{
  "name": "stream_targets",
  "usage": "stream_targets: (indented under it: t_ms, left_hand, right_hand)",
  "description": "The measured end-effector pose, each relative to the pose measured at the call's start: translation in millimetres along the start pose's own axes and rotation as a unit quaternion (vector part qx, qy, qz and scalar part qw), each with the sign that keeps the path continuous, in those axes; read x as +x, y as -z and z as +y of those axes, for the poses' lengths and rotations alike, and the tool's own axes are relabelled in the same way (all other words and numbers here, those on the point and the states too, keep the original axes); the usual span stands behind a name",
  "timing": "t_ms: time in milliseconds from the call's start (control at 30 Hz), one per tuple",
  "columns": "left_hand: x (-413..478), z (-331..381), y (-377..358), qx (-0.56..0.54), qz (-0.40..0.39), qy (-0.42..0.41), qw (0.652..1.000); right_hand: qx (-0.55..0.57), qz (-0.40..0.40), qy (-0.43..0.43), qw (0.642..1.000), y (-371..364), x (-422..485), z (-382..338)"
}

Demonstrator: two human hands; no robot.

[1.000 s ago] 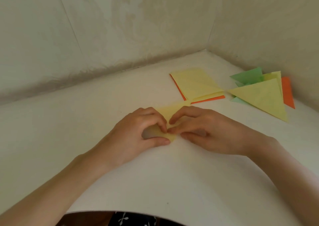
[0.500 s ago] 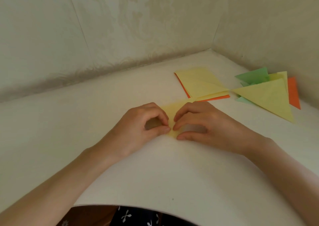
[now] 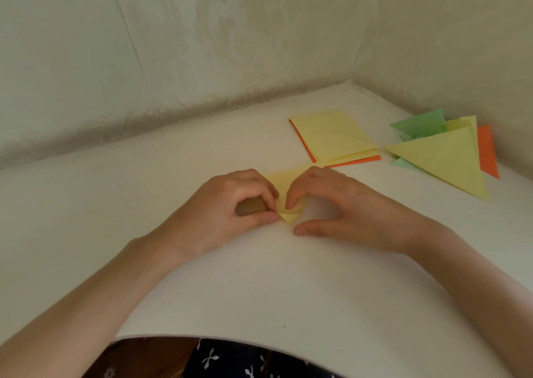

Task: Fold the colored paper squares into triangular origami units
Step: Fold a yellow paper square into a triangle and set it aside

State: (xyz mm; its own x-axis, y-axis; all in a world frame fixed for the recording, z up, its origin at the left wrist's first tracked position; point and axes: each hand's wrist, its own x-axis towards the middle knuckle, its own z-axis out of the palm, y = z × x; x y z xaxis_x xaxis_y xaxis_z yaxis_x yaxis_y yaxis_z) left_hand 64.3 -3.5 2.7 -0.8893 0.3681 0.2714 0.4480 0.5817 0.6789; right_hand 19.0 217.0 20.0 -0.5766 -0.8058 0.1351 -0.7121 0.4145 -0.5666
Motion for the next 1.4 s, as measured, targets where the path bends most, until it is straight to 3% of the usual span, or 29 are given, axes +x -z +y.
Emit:
stream_targets:
  t_ms: [500,633,833,1067,1400]
  left_hand:
    - [-0.6,1.8,-1.6,-0.031,0.009,0.036,0.999]
    - [-4.0,1.2,-1.2,0.045,-0.006,-0.011,0.999]
    - [-4.7,0.2,3.1,0.058,-0.012,-0.032,0.998]
    - [-2.9,-1.0,0.4,0.082,-0.013,-0.041,0.996]
    - [-1.6,-4.1,0.7,0.004,-0.005,-0.025,1.000]
  right_hand:
    - [-0.116,0.070,0.089,0.987,-4.8,5.2,-2.0]
    - [-0.079,0.055,0.036,0.995,-1.6,2.3,-3.2]
    - [0.035,0.016,-0.052,0.998,1.8,0.9,-5.9]
    - [0.022,-0.028,-0.041,0.999,3.0,-1.4,-5.4]
    - [-0.010,0.038,-0.029,0.999,-8.9,5.1,-9.7]
